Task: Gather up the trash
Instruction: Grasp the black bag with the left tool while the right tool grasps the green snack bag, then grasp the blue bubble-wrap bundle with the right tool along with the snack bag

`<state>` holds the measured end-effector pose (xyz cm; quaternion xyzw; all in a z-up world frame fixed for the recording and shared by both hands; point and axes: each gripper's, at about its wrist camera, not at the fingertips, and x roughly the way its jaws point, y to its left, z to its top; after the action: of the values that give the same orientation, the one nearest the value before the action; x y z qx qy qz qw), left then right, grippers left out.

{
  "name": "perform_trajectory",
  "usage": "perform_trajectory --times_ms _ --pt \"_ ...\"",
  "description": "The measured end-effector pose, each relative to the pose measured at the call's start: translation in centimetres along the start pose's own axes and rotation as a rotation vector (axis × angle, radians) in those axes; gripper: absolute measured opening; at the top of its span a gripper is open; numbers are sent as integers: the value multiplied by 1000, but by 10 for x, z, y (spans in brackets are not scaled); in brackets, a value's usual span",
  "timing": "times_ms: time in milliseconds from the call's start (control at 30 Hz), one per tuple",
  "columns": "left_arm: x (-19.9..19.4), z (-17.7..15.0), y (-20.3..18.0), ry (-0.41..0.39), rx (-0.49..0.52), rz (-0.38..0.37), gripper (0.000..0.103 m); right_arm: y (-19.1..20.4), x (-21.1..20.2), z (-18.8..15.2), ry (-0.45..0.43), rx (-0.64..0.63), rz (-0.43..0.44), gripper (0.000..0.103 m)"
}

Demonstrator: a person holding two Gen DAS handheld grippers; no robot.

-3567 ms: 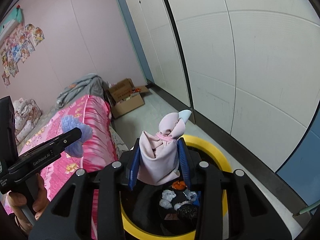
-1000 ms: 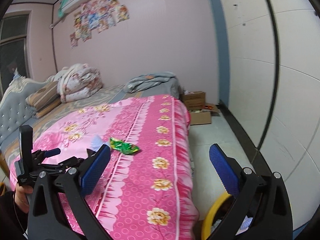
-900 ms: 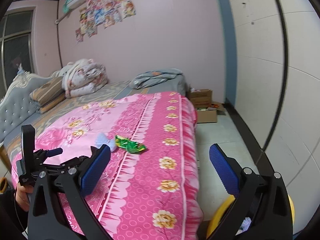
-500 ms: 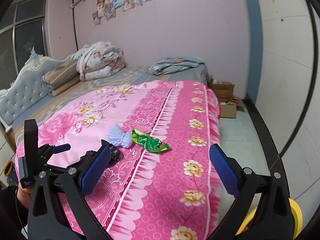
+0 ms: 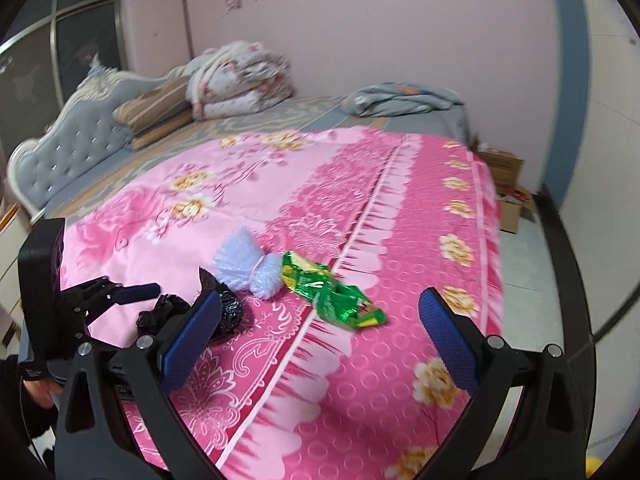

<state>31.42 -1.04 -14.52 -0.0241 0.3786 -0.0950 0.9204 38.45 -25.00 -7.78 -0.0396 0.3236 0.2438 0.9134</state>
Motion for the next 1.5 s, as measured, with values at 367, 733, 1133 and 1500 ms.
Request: perform_trajectory --times_ms 367,733,1133,1500 --pt "13 -10 23 28 -122 -106 42 11 71 19 64 -122 114 95" --pt "15 -16 34 -3 -174 -160 40 24 130 25 124 -158 202 95" --pt "18 -16 34 -9 -173 -184 39 30 164 11 168 -139 239 83" --pt "17 -16 28 -16 -144 -185 29 33 152 5 123 -136 176 42"
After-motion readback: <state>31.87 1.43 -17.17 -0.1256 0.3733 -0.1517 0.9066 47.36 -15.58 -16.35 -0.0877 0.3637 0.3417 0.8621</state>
